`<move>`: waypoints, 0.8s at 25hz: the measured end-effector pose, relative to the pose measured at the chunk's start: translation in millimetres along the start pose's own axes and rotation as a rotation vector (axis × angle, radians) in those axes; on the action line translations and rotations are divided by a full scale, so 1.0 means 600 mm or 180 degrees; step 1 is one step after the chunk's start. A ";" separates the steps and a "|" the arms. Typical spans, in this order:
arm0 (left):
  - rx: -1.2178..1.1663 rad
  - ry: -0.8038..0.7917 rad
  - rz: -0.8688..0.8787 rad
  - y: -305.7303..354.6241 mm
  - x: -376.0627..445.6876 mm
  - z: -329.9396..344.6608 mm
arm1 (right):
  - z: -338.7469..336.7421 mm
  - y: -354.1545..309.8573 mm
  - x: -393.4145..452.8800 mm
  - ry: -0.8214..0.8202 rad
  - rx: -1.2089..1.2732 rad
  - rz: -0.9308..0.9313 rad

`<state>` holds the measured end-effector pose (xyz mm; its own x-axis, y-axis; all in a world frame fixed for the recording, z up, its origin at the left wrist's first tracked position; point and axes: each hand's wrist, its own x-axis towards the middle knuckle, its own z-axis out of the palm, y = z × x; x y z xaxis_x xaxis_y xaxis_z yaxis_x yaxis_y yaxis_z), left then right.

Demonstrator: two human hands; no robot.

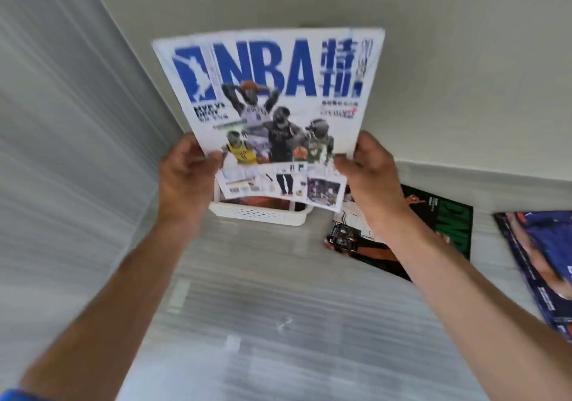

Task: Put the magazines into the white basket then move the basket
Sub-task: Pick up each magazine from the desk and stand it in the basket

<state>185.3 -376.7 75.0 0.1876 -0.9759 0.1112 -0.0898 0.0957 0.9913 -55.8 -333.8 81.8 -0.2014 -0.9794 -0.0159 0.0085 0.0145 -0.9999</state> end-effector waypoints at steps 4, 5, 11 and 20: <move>0.0841 0.0176 -0.0089 -0.020 0.116 -0.027 | 0.094 0.031 0.090 0.0194 -0.0074 0.0191; 0.1108 0.0173 -0.0126 -0.040 0.125 -0.032 | 0.108 0.053 0.100 0.0178 -0.0325 0.0254; 0.2350 -0.0151 0.0090 -0.132 0.137 -0.073 | 0.106 0.141 0.123 0.0310 -0.2135 -0.0082; 0.1741 0.0731 -0.0179 -0.140 0.084 -0.007 | 0.066 0.165 0.101 0.0323 -0.2046 -0.0141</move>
<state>206.7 -433.2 -2.6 0.4078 -0.9034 0.1324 -0.5531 -0.1291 0.8231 -28.7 -400.0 -18.2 -0.2799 -0.9584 0.0564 -0.5830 0.1230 -0.8031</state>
